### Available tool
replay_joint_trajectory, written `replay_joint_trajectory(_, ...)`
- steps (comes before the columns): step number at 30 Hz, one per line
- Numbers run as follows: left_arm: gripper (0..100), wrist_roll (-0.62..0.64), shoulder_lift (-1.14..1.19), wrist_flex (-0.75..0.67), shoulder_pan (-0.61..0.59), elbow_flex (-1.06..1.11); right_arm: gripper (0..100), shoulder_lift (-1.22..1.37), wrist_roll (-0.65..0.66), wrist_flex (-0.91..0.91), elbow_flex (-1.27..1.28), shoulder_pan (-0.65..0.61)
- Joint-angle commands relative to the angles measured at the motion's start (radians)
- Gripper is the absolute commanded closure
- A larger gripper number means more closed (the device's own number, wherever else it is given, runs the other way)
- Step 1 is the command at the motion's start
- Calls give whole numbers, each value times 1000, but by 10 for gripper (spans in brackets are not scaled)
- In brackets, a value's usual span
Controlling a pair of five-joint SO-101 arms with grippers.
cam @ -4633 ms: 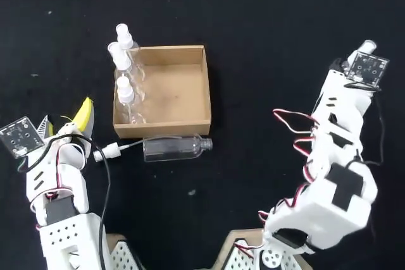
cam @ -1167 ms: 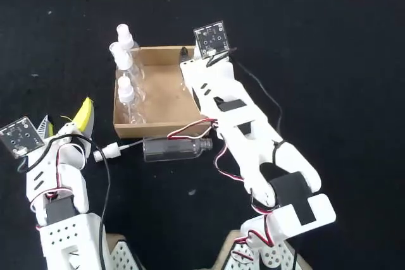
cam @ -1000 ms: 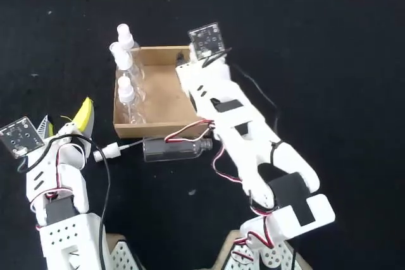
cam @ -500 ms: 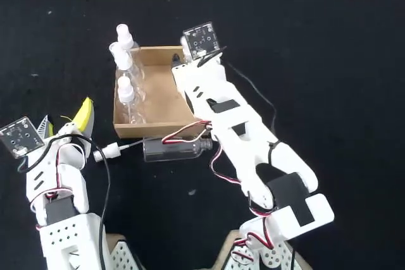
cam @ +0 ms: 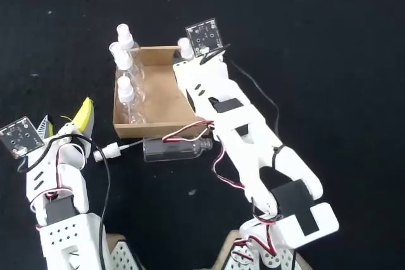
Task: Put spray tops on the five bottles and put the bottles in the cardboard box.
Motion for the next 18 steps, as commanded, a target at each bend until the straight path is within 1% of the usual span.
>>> replay_joint_trajectory(1,759,-2,-14,5,7,24,704,-64,-17,54,-85,-11)
replay_joint_trajectory(8,759,-2,-14,5,7,24,704,-185,-18,187,-111,-11)
replay_joint_trajectory(11,759,-2,-14,5,7,24,704,-269,-18,308,-111,-5)
replay_joint_trajectory(16,759,-2,-14,5,7,24,711,-398,-18,565,-116,2)
replay_joint_trajectory(18,759,-2,-14,5,7,24,762,-427,-18,631,-114,3)
